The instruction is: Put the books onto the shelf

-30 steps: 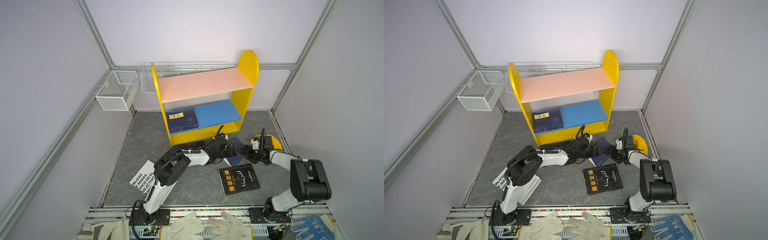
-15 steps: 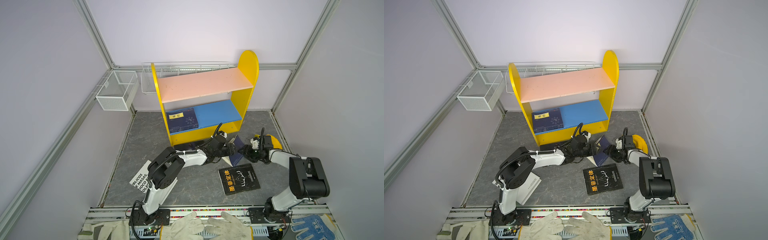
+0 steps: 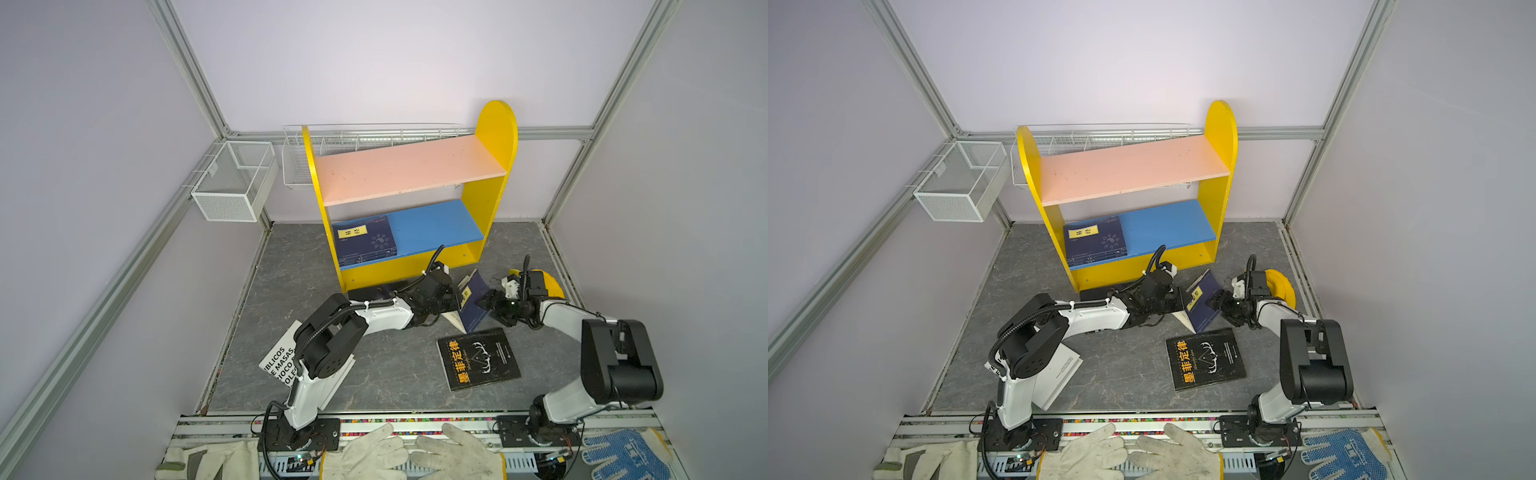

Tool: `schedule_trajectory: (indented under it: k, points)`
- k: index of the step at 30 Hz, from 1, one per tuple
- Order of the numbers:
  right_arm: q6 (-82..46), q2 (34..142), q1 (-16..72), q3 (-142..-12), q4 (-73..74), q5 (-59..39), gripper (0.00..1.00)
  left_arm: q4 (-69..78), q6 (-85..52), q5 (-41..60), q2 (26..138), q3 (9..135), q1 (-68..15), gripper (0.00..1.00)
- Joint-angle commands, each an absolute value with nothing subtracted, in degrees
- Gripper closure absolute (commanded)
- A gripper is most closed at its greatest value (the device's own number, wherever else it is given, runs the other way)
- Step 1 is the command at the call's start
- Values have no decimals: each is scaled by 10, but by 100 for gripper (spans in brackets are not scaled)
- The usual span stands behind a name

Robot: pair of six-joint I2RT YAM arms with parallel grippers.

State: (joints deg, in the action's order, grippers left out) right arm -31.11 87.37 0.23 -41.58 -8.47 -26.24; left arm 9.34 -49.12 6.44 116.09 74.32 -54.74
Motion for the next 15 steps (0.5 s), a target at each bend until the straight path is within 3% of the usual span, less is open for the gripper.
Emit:
schedule_trajectory:
  k: [1,6,15]
  points:
    - [-290,818,-4,-428,-91,-264,16,71,-470,91,1145,767,-538,100]
    - [-246,799,-14,-458,-111,-332,7,83,-477,189,1127,773,-494,100]
    - [-258,808,-44,-439,-86,-404,5,117,-529,341,1082,764,-430,100]
